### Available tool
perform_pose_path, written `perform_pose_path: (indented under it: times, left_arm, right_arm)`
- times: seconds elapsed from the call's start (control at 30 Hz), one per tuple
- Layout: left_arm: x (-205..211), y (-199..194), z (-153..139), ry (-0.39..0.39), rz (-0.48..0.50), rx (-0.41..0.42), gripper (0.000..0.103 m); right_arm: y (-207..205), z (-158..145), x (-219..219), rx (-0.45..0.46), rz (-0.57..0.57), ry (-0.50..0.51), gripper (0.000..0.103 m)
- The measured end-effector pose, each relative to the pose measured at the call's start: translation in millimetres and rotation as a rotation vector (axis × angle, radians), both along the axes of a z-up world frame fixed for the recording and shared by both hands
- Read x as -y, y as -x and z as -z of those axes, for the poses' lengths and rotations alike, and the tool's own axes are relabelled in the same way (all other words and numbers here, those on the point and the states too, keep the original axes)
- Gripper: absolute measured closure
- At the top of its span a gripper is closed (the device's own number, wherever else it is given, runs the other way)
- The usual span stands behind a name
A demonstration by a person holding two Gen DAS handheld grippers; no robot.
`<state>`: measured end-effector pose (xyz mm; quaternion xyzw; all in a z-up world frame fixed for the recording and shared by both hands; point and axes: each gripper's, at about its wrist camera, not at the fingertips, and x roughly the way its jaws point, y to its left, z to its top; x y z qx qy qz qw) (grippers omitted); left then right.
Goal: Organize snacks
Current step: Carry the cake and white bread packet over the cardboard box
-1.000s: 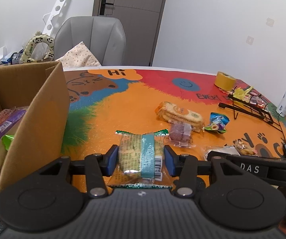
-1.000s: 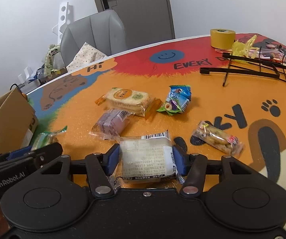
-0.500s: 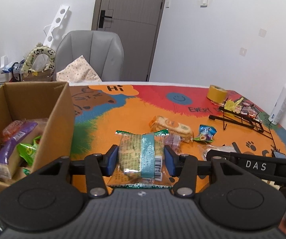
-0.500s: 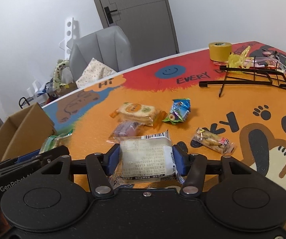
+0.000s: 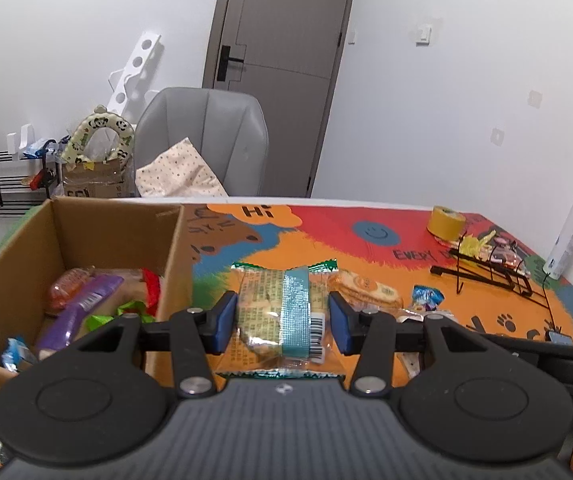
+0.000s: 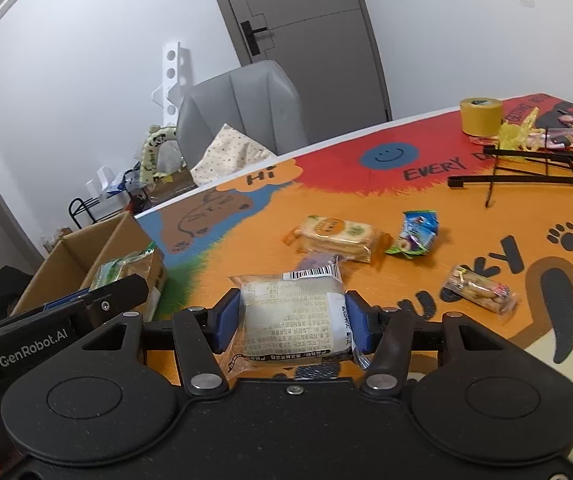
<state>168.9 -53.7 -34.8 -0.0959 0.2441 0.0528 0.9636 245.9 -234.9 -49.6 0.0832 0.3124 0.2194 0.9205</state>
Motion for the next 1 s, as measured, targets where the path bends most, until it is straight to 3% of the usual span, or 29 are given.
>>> perform_pose_path:
  times: [0.63, 1.0]
  left_arm:
    - [-66, 25, -23, 0.019, -0.110, 0.059, 0.056]
    - [-105, 31, -18, 0.048, -0.175, 0.055, 0.056]
  right_arm:
    - [11, -26, -55, 0.059, -0.079, 0.003, 0.050]
    - [16, -37, -94, 0.079, -0.135, 0.021, 0.050]
